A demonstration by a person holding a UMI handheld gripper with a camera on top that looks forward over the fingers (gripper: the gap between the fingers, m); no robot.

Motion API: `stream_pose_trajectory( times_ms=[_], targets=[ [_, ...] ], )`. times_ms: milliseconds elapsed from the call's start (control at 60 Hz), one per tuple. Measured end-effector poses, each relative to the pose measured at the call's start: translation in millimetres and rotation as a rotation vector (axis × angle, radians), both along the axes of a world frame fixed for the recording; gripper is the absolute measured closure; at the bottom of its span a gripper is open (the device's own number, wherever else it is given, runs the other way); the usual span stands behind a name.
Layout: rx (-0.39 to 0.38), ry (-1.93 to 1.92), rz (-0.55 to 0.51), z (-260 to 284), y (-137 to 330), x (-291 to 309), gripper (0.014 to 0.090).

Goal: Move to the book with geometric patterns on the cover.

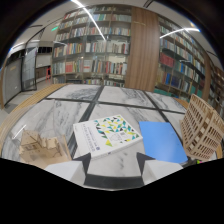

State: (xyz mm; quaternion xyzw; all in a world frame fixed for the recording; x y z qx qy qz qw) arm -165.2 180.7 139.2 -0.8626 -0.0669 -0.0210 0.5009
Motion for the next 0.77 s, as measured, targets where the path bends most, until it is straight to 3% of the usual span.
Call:
stream_pose_trajectory(
  times_ms=[267, 767],
  targets=[
    [-0.063, 0.018, 0.010, -38.1, 83.5, -12.6, 0.0192],
    [-0.110, 0.001, 0.013, -66.6, 103.0, -12.9, 0.0191]
  ],
)
